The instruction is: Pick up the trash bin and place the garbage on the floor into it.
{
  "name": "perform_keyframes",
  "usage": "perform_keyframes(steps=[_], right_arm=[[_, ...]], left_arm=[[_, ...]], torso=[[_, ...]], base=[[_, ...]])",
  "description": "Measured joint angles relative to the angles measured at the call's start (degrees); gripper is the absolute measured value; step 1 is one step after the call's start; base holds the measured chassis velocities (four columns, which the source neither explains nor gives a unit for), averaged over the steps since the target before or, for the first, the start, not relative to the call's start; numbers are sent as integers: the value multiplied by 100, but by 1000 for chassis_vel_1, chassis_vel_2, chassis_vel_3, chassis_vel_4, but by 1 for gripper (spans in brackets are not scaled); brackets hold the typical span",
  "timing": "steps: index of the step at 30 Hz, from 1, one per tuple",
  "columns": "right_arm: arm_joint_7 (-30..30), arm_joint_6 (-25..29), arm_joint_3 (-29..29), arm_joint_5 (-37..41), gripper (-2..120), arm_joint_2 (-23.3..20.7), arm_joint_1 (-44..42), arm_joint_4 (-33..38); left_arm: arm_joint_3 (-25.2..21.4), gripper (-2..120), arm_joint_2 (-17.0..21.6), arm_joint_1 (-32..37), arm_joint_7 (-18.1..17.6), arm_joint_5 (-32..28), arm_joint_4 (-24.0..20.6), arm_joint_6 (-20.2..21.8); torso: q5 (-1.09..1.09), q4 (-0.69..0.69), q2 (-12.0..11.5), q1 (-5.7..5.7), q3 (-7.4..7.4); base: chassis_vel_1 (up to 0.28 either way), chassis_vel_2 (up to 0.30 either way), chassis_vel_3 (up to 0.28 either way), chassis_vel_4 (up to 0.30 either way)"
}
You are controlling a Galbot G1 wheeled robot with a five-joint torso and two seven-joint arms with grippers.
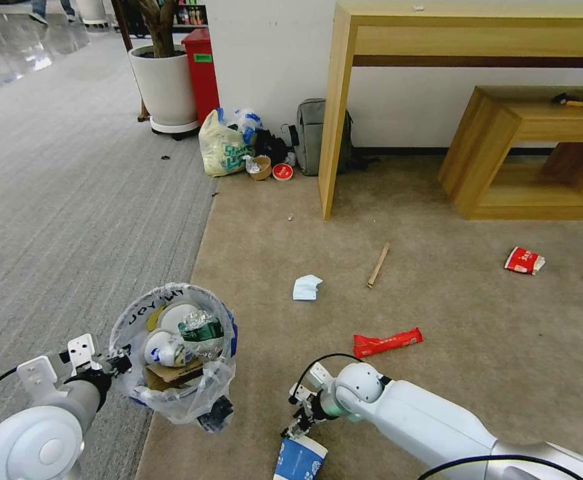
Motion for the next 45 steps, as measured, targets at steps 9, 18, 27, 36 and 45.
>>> perform_keyframes(steps=[9,18,27,36,45], right_arm=[[109,4,15,80,84,-52,-97,104],[135,-16,125,98,83,-92,-33,268],[397,-16,-56,479,83,-257,7,548],[474,-16,-157,780,98,-531,31,848],[650,-16,-248,1139,100,-687,-76,1019]], left_arm=[[-11,0,19,-1,0,-8,11,0],[9,0,8,-27,0,-13,48,0],[-1,0,12,-31,-1,-29,48,0],[-20,0,12,-28,-1,-34,47,0],[-7,0,6,-50,-2,-36,66,0]], torso=[[2,1,0,0,1],[0,0,-1,0,2],[0,0,-1,1,2],[0,0,0,0,1],[1,0,0,0,1]], base=[[0,0,0,0],[0,0,0,0],[0,0,0,0],[0,0,0,0],[0,0,0,0]])
